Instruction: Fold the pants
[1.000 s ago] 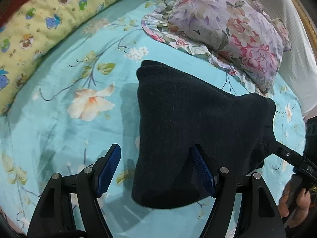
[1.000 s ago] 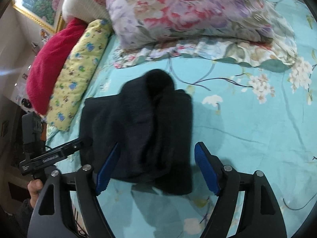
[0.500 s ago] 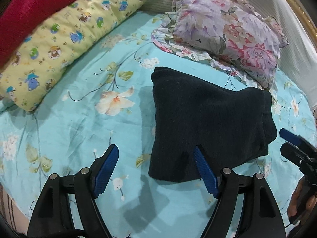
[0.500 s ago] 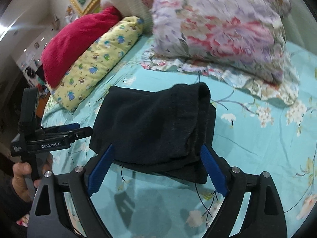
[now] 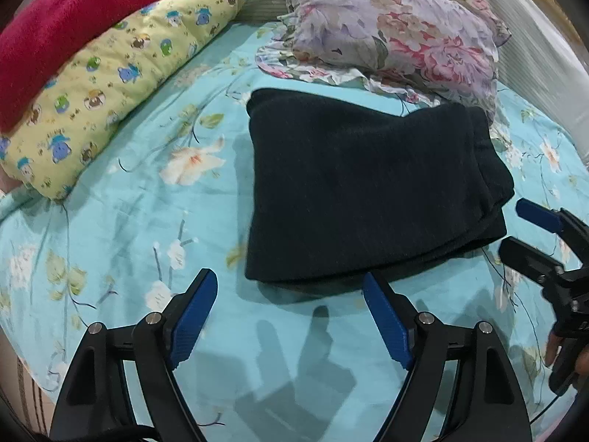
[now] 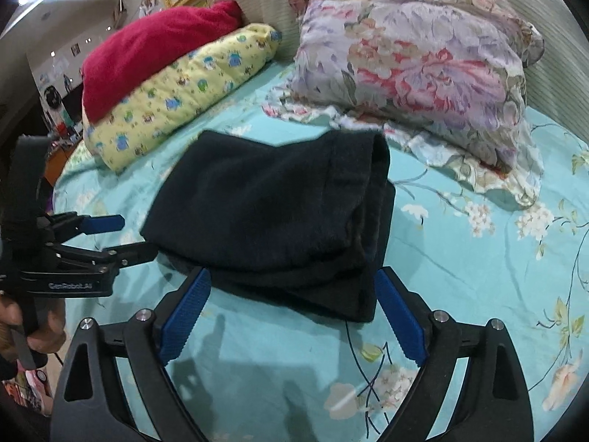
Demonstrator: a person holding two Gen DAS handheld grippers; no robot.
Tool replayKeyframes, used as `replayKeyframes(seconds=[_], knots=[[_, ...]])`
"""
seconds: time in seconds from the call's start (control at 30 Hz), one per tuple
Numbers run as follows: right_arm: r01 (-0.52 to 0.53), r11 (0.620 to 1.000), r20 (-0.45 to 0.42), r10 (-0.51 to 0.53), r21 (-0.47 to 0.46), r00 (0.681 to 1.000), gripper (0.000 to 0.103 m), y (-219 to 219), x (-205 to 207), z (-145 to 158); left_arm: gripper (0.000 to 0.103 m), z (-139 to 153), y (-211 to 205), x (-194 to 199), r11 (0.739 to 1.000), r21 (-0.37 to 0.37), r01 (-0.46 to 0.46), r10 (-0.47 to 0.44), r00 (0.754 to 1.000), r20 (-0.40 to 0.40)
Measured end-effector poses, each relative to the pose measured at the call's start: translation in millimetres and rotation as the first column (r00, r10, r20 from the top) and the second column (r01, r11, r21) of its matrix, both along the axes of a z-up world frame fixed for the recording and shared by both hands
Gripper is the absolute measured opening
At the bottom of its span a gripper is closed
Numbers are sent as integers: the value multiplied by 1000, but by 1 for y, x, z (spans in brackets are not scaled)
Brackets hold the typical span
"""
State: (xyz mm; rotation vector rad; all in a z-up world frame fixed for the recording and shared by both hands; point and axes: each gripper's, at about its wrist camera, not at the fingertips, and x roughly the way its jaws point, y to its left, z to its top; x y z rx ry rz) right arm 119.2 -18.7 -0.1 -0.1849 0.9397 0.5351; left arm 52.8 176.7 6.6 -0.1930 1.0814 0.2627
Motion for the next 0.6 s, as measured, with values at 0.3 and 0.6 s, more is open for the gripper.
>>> replayKeyframes(seconds=[0.3,0.6], knots=[[-12,1000,2,12,1,1000,91,3,1,-12,82,-11,4,0,1000,-5,-18,18,1000,-11],[-29,1000,15,29,-4,999,91,8,3,-14,83,-15,10,3,1000,-1,-28,28,1000,-13]])
